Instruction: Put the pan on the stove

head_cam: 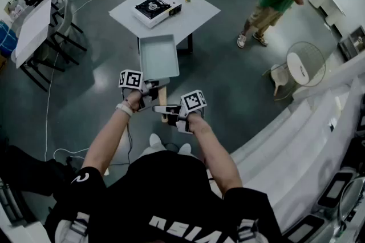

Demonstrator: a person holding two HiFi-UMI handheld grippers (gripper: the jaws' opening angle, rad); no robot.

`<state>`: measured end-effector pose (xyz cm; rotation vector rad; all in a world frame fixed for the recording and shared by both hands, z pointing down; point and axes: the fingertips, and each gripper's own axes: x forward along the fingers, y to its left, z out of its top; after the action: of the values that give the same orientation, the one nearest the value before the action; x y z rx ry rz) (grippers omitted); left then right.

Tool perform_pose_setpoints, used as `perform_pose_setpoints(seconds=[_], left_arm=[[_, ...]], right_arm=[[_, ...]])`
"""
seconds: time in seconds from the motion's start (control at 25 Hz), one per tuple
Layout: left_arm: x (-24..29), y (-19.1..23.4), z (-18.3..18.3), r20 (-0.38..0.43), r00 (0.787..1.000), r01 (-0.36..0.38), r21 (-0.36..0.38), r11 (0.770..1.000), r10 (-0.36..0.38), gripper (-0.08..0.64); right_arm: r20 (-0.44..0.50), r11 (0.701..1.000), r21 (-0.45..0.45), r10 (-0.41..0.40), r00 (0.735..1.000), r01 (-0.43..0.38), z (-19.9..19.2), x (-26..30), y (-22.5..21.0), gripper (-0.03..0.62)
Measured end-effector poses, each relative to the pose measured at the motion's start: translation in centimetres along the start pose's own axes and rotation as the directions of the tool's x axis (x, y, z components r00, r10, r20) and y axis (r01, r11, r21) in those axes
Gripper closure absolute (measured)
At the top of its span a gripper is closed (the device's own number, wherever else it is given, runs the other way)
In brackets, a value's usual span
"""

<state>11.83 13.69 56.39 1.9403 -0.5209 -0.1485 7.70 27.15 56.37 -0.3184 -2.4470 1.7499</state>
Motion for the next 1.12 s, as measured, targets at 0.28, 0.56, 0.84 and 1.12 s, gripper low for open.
perform_pose_setpoints(seconds=[0.28,0.56,0.84,1.12], left_arm=[[-0.1,0.2,0.1,-0.010,1.000,0.009,-0.019,1.000,-0.009,0.431],[-0.9,1.4,1.3,-0.021,1.000,0.019,-0.024,1.000,-0.020,0.431],[-2.1,2.7,2.5,-0.039,0.999,0.021,-0.023,1.000,-0.022,0.430],[-3.9,4.4,4.2,-0.067,0.997,0.038,-0.011,0.999,-0.038,0.431]], right_arm=[[-0.002,0.999,-0.003,-0.036,0.999,0.036,0.2,0.1,-0.9,0.525],[0.006,0.992,0.049,-0.121,0.993,0.121,1.2,0.9,-2.8,0.525],[0.014,0.986,0.069,-0.156,0.988,0.155,2.3,2.5,-3.9,0.525],[0.042,0.996,0.008,-0.086,0.995,0.086,4.5,5.9,-4.0,0.525]])
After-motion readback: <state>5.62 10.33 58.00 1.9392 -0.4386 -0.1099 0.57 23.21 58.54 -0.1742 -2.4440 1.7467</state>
